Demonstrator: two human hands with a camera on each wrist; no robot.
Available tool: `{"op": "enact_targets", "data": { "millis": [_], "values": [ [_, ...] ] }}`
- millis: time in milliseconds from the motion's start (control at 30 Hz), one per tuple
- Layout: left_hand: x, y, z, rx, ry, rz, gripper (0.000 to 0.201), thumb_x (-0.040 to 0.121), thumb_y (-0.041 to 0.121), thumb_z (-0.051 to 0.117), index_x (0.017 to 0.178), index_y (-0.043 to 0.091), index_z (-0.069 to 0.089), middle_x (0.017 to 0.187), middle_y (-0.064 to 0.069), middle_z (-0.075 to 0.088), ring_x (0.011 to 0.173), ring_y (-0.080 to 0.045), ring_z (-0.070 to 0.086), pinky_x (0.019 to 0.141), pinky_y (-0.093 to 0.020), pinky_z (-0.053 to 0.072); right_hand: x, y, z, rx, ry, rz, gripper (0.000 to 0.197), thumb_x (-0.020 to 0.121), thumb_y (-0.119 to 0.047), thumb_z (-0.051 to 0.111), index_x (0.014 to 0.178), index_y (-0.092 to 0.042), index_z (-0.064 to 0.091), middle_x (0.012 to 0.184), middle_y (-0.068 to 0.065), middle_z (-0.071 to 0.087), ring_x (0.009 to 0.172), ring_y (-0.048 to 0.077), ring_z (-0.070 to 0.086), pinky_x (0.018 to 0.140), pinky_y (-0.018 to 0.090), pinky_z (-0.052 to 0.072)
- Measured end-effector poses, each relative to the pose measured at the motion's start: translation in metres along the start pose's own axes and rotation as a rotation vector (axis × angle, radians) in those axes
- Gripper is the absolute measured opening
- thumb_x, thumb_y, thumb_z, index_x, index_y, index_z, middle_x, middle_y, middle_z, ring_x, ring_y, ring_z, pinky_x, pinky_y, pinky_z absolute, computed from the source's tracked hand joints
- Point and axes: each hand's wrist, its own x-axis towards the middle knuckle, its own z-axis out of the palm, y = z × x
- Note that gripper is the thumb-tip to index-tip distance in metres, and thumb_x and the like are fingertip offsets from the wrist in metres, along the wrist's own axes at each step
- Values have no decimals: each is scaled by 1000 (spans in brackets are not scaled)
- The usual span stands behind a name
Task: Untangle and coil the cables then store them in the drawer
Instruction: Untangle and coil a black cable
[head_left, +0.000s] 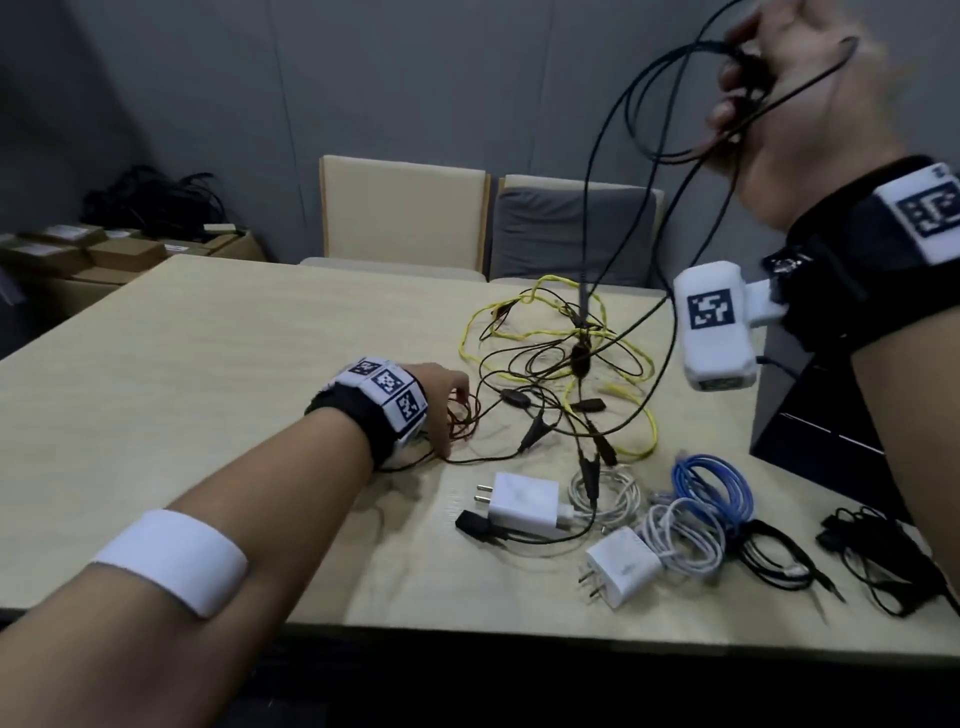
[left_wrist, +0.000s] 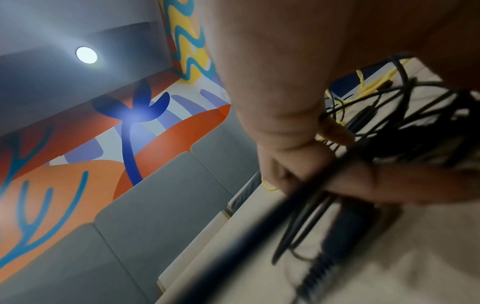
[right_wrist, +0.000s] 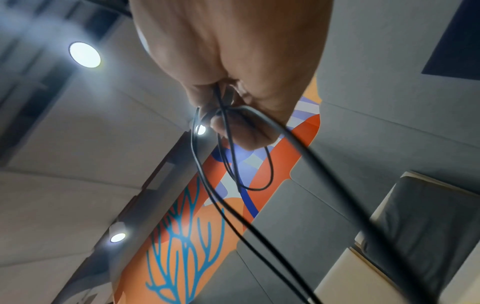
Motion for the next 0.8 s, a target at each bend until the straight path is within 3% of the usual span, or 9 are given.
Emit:
{"op": "enact_targets", "data": {
  "millis": [67,100,167,267,367,500,600,733,800],
  "values": [
    [2,4,-8,-3,24,-20,58,74,27,83,120,17,49,87,2,57,58,-8,49,45,-16,33,-1,4,4,-14,-4,10,29,105,-31,38,80,-21,50,65,-8,45,50,8,40,50,18,34],
    [1,5,-12,-14,76,-43,50,76,26,81,115,16,51,84,1,58,55,-10,48,42,-17,31,-1,5,6,-15,-6,20,29,105,-31,38,80,-21,50,65,-8,46,50,8,41,49,17,35],
    [4,2,-20,-98,230,-88,45,80,23,76,115,11,52,104,-9,60,71,-22,54,51,-22,37,0,8,7,-17,-11,36,29,105,-33,40,80,-21,51,66,-7,48,50,8,43,49,17,36],
    [9,-11,-30,-315,466,-160,63,80,20,75,134,11,44,130,-18,50,109,-33,54,78,-34,44,1,9,8,-28,-30,41,30,105,-33,39,81,-20,51,70,-5,49,52,9,44,51,18,36],
    [6,-14,-40,-334,398,-131,87,78,23,78,148,18,28,142,-15,45,125,-32,47,93,-35,42,5,5,8,-47,-46,32,30,105,-32,38,82,-19,51,72,-4,51,53,9,44,51,18,37],
    [-1,-1,-48,-173,272,-106,66,85,22,68,144,20,40,142,-7,49,126,-26,49,92,-30,40,8,-1,8,-58,-74,26,31,105,-33,40,80,-20,53,74,-3,54,55,11,46,52,19,39],
    [-13,13,-58,-45,295,-89,54,88,18,62,140,16,47,139,-8,52,116,-24,53,86,-30,41,8,-5,7,-75,-138,17,30,104,-33,41,82,-18,54,76,-1,56,58,13,47,54,22,39],
    [-31,38,-82,-737,428,309,66,91,20,64,147,27,31,144,-5,48,115,-19,55,82,-29,47,8,-12,7,-18,-205,0,26,104,-30,42,87,-16,56,84,0,61,61,14,52,57,23,40],
    [-40,52,-90,-1069,421,443,67,91,18,63,147,31,28,138,-5,52,117,-20,56,81,-36,48,10,-18,9,19,-192,-16,25,104,-29,41,88,-16,57,87,-1,64,63,15,55,58,24,40]
  ]
}}
